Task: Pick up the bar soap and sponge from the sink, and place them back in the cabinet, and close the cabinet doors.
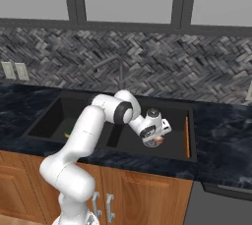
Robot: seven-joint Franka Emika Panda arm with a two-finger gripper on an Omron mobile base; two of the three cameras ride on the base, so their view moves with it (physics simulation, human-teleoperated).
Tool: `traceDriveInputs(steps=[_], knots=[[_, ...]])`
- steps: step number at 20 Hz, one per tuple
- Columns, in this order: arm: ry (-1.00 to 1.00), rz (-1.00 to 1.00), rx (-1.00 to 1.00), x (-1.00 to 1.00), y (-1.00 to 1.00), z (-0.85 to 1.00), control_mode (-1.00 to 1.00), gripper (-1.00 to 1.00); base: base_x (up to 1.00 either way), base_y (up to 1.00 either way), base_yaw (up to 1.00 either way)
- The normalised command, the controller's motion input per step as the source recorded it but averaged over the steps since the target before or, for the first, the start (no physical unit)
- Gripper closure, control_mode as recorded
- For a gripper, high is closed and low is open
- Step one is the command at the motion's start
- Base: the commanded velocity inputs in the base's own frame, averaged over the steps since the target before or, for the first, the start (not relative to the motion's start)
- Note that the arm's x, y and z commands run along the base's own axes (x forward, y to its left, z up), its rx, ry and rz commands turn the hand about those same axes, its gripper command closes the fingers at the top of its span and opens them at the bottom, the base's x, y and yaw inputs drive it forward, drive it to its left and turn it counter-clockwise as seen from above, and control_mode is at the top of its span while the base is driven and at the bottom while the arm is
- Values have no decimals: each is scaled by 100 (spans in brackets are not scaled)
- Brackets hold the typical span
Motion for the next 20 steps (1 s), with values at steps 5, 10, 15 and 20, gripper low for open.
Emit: traceDriveInputs(steps=[5, 10, 15, 20], knots=[[3, 0, 0, 1, 0, -21, -100, 100, 0, 0, 0], [2, 0, 0, 0, 0, -3, -100, 100, 0, 0, 0], [0, 0, 0, 0, 0, 1, -100, 100, 0, 0, 0], [0, -1, 0, -9, 0, 29, -100, 100, 0, 0, 0]])
